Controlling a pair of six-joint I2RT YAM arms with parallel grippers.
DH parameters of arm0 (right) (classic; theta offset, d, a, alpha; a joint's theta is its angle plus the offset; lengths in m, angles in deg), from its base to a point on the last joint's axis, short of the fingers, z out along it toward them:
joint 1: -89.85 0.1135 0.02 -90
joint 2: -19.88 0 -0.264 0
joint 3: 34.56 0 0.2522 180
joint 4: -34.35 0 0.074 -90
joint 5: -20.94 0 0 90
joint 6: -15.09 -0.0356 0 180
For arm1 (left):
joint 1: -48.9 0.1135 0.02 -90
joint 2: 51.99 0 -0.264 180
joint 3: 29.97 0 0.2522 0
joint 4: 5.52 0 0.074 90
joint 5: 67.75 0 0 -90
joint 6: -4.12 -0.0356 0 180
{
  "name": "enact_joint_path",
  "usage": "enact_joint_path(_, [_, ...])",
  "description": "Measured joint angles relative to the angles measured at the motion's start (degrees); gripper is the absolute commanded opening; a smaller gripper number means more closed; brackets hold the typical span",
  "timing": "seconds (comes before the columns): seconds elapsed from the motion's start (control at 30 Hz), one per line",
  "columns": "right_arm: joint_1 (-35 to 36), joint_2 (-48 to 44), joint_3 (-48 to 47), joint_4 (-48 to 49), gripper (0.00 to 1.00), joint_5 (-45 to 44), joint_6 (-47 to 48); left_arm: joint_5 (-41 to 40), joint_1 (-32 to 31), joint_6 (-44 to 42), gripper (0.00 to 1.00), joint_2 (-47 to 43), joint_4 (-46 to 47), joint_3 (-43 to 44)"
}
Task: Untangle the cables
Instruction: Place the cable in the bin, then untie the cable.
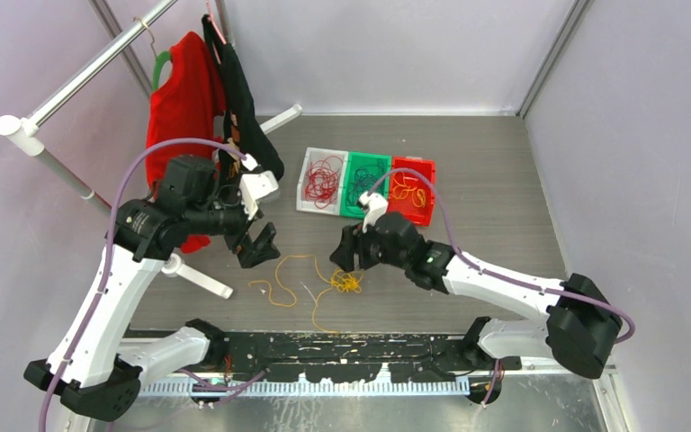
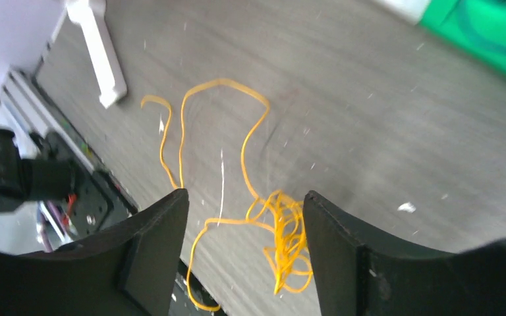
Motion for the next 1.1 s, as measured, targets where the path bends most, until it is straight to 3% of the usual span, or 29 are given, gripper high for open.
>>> enact_joint_path(0.13, [5.05,2.03,1.31,-1.42,0.56,-0.11,0.50,-0.04,0.00,-0.31,0.98,-0.20,0.31,-0.57])
enact_joint_path(0.3, [5.51,4.87,1.51,-4.22,0.43,-2.03,1.07,-0.02,0.00,-1.25,0.96,-0.31,0.17,-1.14])
enact_joint_path(0.53, [5.42,4.39,3.23,-6.03,0.38,-1.64,1.29,0.11,0.00,-1.62,0.93,-0.37,0.17,-1.31])
enact_joint_path(0.73, [5.42,4.46,3.93,-6.58,0.02,0.02,1.44,1.11,0.00,-1.68,0.92,-0.35,0.17,-1.88])
enact_joint_path(1.1, [5.42,0.79,-2.99,-8.52,0.01,5.18,2.03,3.76,0.00,-4.44,0.89,-2.91,2.80,-9.68])
